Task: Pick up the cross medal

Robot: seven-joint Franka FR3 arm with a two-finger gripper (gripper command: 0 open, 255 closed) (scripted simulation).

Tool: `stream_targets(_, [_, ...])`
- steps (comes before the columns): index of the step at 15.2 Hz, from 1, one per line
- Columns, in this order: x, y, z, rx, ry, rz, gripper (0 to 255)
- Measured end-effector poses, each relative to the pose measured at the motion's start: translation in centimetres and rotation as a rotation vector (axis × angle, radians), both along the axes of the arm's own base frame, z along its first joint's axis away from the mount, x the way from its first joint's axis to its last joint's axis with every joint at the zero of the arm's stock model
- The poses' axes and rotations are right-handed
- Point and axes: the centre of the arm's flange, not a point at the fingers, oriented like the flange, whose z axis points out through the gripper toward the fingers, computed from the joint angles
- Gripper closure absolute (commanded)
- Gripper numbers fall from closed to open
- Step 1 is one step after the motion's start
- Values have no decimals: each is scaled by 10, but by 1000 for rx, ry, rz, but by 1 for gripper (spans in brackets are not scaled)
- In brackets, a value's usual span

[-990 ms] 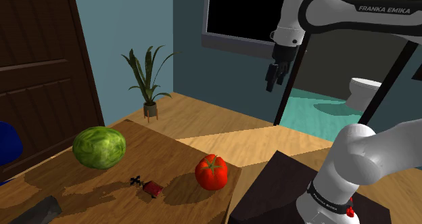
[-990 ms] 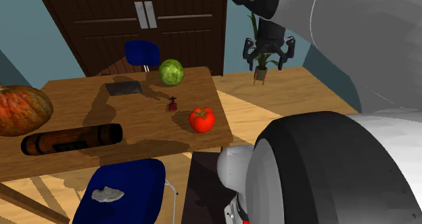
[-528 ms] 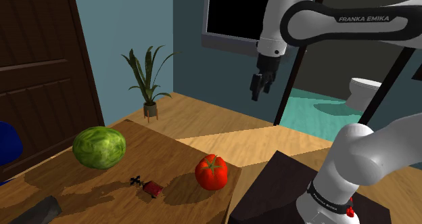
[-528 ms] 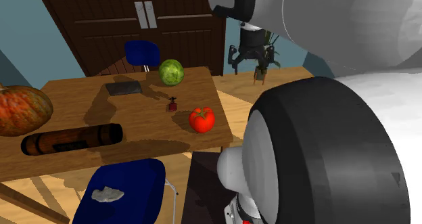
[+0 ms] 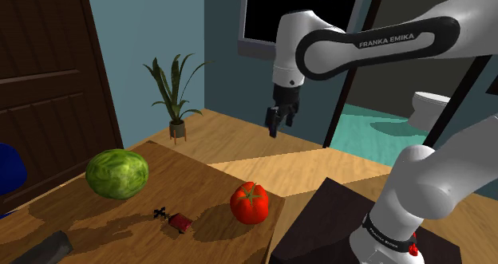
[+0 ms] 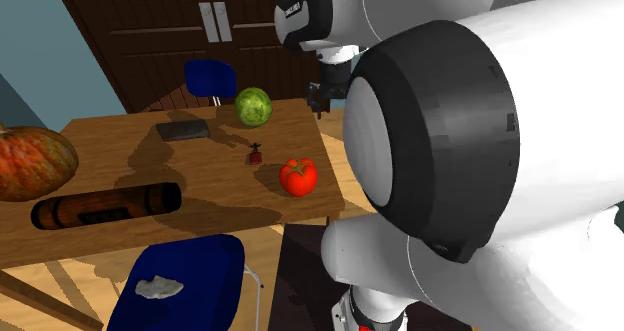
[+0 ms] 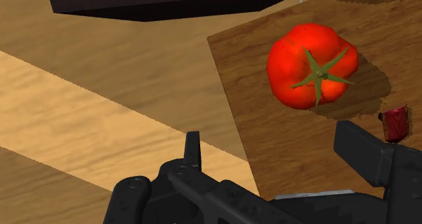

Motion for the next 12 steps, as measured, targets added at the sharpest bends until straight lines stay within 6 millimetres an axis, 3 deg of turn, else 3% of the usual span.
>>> stream_targets(12, [71, 115, -87, -7, 31, 1, 0])
